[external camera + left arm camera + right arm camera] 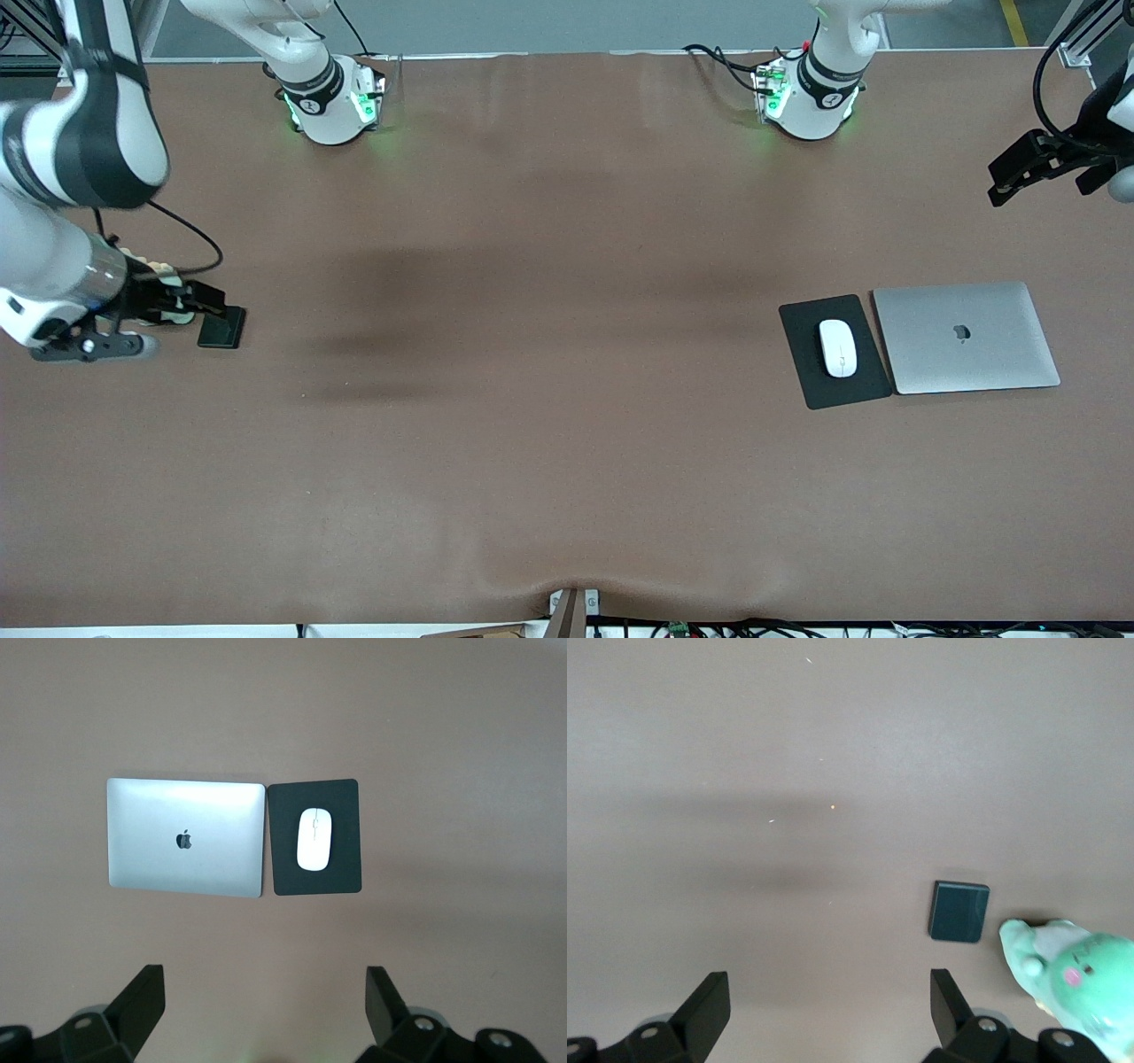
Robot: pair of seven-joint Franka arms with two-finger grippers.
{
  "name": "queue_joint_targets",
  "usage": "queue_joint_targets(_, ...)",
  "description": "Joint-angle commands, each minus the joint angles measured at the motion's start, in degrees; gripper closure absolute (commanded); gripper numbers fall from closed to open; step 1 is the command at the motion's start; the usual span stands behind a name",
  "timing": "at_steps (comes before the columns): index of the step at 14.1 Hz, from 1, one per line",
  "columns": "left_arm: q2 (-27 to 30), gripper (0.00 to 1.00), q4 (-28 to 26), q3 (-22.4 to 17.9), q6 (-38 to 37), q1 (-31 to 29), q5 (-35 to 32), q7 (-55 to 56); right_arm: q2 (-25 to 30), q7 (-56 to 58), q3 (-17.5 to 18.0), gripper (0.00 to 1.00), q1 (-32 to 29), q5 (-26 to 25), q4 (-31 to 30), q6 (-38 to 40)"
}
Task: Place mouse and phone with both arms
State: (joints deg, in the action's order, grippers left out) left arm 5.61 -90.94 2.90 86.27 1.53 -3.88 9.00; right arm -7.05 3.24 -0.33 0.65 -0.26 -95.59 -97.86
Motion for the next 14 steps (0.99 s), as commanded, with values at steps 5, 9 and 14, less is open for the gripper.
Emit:
queue_joint_targets(5,-0.2,0.00,-1.0,-0.4,0.1,0.7,2.4,-3.5,5.0,-0.9,-0.3,0.00,0.6,3.3,11.0,16.3)
queue_joint_targets(9,-0.3,0.00,-1.1,-0.4,-0.6,0.7,2.6,-5.2,5.9,-1.0,-0.5,0.00,0.4,4.2,13.3,19.9)
queue_joint_targets(14,-0.7,0.00,-1.0,-0.1,-0.8,0.8,2.6,-2.9,7.0,-1.0,-0.8,0.00,-1.2,3.8,11.5,18.0)
